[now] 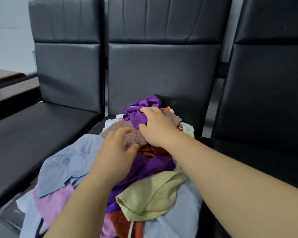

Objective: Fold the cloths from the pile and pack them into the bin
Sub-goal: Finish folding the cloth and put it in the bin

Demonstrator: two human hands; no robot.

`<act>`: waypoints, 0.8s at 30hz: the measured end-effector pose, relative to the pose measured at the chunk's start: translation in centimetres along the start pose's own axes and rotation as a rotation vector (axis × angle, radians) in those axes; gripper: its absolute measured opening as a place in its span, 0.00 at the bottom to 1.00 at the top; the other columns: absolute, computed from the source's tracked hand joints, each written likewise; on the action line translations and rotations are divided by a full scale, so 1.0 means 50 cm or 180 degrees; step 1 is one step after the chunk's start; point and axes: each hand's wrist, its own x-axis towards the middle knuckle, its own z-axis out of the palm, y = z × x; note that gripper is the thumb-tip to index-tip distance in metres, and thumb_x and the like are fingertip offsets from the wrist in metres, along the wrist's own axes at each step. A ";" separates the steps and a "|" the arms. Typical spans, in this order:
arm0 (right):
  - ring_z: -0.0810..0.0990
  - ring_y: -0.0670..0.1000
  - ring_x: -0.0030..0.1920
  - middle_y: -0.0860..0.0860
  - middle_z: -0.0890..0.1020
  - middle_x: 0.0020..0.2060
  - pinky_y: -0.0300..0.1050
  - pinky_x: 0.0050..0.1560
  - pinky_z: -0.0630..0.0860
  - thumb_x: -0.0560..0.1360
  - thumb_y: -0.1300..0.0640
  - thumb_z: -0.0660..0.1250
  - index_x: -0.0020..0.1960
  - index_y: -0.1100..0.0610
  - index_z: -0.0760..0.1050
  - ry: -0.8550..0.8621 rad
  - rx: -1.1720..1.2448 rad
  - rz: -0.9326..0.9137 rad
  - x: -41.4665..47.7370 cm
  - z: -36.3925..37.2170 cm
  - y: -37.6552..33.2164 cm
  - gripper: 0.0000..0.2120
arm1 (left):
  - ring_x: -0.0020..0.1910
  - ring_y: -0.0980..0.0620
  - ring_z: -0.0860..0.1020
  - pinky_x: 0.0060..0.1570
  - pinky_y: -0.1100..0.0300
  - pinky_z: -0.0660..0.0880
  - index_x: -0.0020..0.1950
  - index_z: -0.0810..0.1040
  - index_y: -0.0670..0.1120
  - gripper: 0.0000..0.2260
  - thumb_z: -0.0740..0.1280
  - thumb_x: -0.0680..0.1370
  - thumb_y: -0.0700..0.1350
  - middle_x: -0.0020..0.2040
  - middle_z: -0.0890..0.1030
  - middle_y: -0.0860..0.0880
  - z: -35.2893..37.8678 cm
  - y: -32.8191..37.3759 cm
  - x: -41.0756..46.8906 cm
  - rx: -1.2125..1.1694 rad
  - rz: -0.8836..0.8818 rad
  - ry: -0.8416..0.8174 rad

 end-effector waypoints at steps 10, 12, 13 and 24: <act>0.80 0.51 0.53 0.50 0.82 0.50 0.45 0.53 0.74 0.76 0.49 0.72 0.37 0.46 0.78 0.0980 0.0860 0.0138 0.002 -0.021 0.016 0.10 | 0.57 0.55 0.76 0.59 0.57 0.72 0.72 0.69 0.57 0.26 0.74 0.76 0.49 0.67 0.73 0.54 0.017 -0.010 0.020 -0.0319 0.0003 0.0154; 0.82 0.51 0.51 0.50 0.84 0.47 0.50 0.58 0.75 0.80 0.53 0.70 0.40 0.49 0.77 0.0952 0.2141 0.0303 -0.057 -0.067 0.018 0.10 | 0.55 0.58 0.78 0.56 0.58 0.74 0.74 0.66 0.60 0.30 0.75 0.75 0.49 0.68 0.71 0.54 0.020 0.007 0.013 -0.0524 0.0022 0.0209; 0.82 0.50 0.51 0.49 0.83 0.46 0.51 0.60 0.75 0.82 0.55 0.67 0.42 0.49 0.75 0.0778 0.2889 0.0433 -0.091 -0.090 0.020 0.10 | 0.54 0.62 0.78 0.54 0.62 0.75 0.75 0.64 0.61 0.33 0.75 0.74 0.49 0.68 0.70 0.54 0.023 0.017 0.009 -0.0685 0.0032 0.0217; 0.79 0.49 0.29 0.48 0.76 0.26 0.50 0.41 0.78 0.86 0.58 0.60 0.45 0.55 0.73 0.0231 0.3493 0.1458 -0.378 -0.239 0.092 0.11 | 0.37 0.56 0.78 0.44 0.49 0.80 0.42 0.82 0.56 0.14 0.69 0.71 0.35 0.37 0.83 0.53 0.097 0.128 -0.067 -0.1133 0.0549 -0.0733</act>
